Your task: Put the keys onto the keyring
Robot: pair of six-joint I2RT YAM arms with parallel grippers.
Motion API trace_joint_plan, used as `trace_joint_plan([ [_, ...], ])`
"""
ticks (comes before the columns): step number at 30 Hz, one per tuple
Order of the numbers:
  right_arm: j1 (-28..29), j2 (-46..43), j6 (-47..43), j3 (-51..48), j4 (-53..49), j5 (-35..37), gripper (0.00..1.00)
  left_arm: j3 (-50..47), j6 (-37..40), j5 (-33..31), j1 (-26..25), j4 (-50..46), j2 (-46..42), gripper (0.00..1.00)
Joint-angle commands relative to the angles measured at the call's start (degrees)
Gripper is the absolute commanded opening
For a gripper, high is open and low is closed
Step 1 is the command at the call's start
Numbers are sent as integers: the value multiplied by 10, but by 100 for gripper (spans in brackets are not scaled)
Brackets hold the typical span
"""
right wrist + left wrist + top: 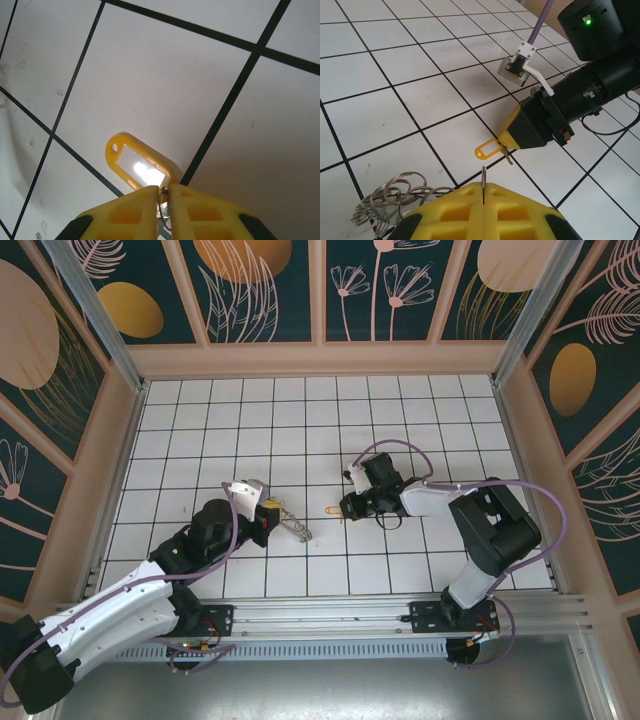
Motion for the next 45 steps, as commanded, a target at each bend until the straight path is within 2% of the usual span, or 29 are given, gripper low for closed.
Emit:
trace_joint_plan([
  [1,5,0,-13,-1,-12,12,14,4,-4,9,1,27,-3,0],
  [6,7,-5,-12,0,-12,20,13,4,-4,8,1,27,-7,0],
  [13,6,-16,-12,-4,-12,25,0,2,-8,12,1,32,-7,0],
  [17,7,-37,-13,-12,-4,23,0,4,-7,14,1,33,-4,0],
  [21,18,-95,-36,-26,14,22,0,13,1,26,1,38,2,0],
  [24,35,-178,-76,-50,42,14,0,28,20,44,1,39,5,0],
  [29,44,-329,-140,-104,109,-48,0,61,70,113,1,39,5,0],
  [33,44,-438,-156,-146,180,-110,0,101,111,181,1,25,10,0],
  [40,44,-494,-156,-146,226,-206,0,171,144,349,1,26,54,0],
  [45,44,-500,-162,-130,234,-239,0,216,157,385,1,8,89,0],
])
